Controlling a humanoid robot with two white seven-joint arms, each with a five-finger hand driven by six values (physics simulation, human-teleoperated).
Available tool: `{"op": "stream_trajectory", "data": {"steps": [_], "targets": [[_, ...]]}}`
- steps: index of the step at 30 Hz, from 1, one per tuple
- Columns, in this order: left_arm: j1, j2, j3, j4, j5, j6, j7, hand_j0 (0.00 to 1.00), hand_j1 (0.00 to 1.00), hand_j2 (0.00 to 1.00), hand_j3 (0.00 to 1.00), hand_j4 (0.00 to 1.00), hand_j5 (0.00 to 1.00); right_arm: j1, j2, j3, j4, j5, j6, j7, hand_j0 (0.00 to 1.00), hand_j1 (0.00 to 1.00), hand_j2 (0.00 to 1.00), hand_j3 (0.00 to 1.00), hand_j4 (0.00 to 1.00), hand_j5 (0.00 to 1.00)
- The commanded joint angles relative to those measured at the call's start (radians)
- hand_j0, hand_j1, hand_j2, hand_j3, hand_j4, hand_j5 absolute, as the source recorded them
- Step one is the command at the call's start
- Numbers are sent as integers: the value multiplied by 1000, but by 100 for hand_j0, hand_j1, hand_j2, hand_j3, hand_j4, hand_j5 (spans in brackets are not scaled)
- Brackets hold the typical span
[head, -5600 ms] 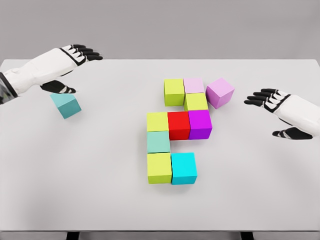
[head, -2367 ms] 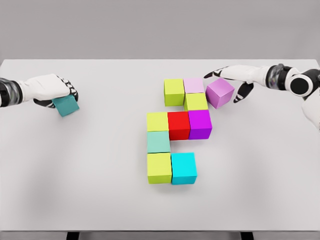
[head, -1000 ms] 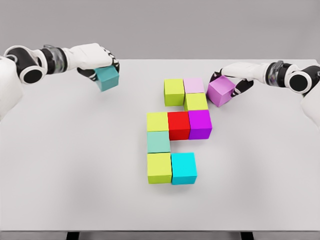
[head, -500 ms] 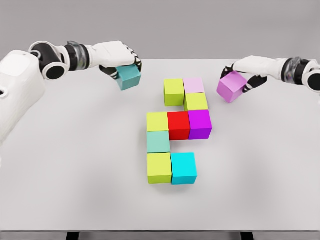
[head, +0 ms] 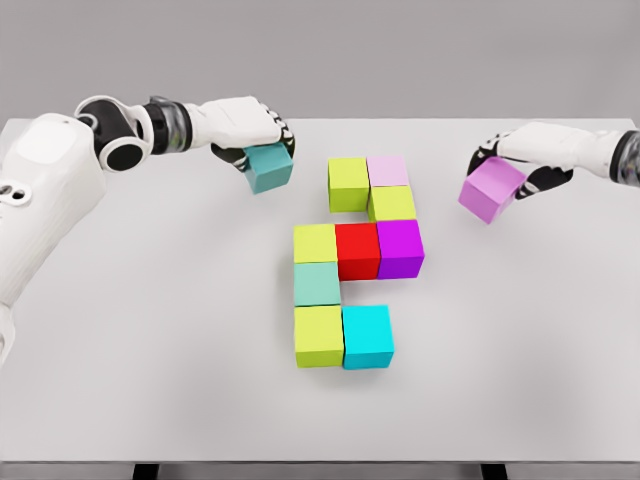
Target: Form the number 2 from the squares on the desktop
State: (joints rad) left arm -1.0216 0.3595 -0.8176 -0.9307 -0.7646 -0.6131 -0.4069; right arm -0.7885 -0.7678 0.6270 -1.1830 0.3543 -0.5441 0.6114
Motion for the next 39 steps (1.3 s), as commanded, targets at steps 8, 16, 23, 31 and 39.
{"op": "stream_trajectory", "data": {"steps": [8, 16, 23, 31, 39], "targets": [[15, 3, 1, -2, 2, 2, 0, 62, 62, 62, 62, 62, 62, 54, -94, 0, -153, -74, 6, 0, 61, 61, 61, 61, 61, 61], [32, 3, 0, 6, 2, 2, 0, 66, 66, 66, 66, 66, 66, 103, -159, 0, -260, -118, 6, 0, 61, 61, 61, 61, 61, 61], [32, 4, -15, 10, 5, 2, 2, 85, 85, 85, 85, 85, 85, 153, -217, 0, -362, -150, 6, 0, 61, 61, 61, 61, 61, 61], [31, 9, -20, 10, 10, 2, 2, 100, 100, 100, 100, 100, 100, 216, -271, 0, -464, -155, 9, 0, 61, 61, 61, 61, 61, 61], [2, 81, -5, 12, 57, 2, 5, 100, 100, 100, 100, 100, 100, 270, -306, 3, -575, -155, 12, 0, 61, 61, 61, 61, 61, 61]]}}
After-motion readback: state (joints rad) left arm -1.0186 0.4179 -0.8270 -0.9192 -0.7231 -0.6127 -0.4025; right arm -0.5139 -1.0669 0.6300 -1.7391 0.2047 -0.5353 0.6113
